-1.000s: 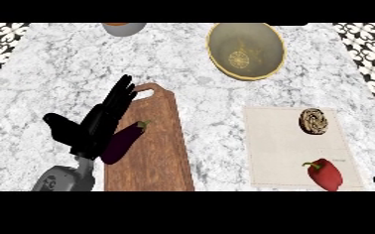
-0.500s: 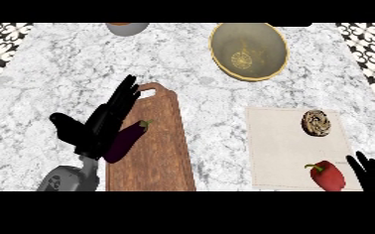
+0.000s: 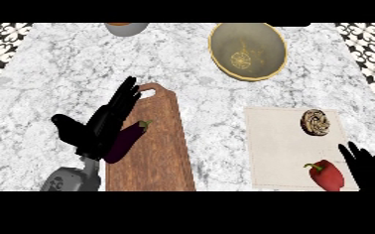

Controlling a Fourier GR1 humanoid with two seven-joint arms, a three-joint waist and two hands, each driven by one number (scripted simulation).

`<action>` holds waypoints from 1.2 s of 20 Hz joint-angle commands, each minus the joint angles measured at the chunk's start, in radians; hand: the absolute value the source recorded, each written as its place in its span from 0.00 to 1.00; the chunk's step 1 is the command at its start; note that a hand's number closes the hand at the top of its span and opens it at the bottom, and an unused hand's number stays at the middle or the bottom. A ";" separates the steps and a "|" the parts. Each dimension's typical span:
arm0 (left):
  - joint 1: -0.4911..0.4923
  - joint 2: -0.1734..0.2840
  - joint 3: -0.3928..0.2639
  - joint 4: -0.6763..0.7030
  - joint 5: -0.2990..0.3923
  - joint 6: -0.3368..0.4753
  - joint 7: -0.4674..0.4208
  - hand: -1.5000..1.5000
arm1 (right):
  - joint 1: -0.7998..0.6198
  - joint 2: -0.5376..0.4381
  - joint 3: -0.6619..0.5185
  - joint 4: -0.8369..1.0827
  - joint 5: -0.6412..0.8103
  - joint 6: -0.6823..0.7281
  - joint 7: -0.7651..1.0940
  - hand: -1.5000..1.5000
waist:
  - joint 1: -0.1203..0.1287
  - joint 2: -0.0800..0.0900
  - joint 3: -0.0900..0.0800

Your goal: Pick the bell pepper from the placemat and place it in the bowl

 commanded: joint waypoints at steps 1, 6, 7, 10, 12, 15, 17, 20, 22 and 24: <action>0.012 -0.024 0.020 -0.027 -0.021 -0.017 0.019 0.50 | -0.024 0.028 0.004 0.034 0.036 -0.005 -0.034 0.00 | -0.002 -0.001 0.000; -0.060 -0.033 0.059 -0.013 -0.016 -0.021 0.083 0.50 | -0.087 0.092 0.065 0.157 0.131 -0.072 -0.009 0.00 | -0.001 0.000 0.000; -0.048 -0.047 0.062 0.049 -0.051 -0.042 0.009 0.50 | -0.077 0.084 0.037 0.157 0.126 -0.082 -0.029 0.00 | -0.003 0.000 0.000; -0.008 -0.063 0.059 0.004 -0.056 -0.042 0.020 0.50 | -0.060 0.108 0.042 0.189 0.142 -0.137 -0.045 0.00 | -0.002 -0.001 0.000; 0.028 -0.092 0.023 0.003 -0.093 -0.038 -0.005 0.50 | -0.113 0.059 -0.044 0.167 0.077 -0.046 -0.065 0.00 | -0.002 -0.001 0.000; -0.041 -0.053 0.098 0.005 -0.065 -0.065 0.065 0.50 | -0.132 0.095 -0.034 0.230 0.109 -0.115 -0.069 0.00 | -0.002 0.000 0.000; 0.037 -0.084 0.064 -0.040 -0.085 -0.074 0.025 0.50 | -0.116 0.126 -0.005 0.236 0.140 -0.138 -0.060 0.00 | -0.001 -0.001 0.000; -0.021 -0.112 0.067 0.022 -0.121 -0.050 0.027 0.50 | -0.097 0.096 -0.073 0.303 0.096 -0.207 -0.141 0.00 | -0.004 -0.001 0.000; 0.022 -0.093 0.089 -0.001 -0.093 -0.105 0.033 0.50 | -0.180 0.116 -0.060 0.348 0.132 -0.173 -0.109 0.00 | 0.000 0.000 0.000; 0.045 -0.078 0.104 -0.077 -0.079 -0.107 0.078 0.50 | -0.138 0.146 -0.042 0.281 0.128 -0.160 -0.090 0.00 | 0.000 -0.001 0.000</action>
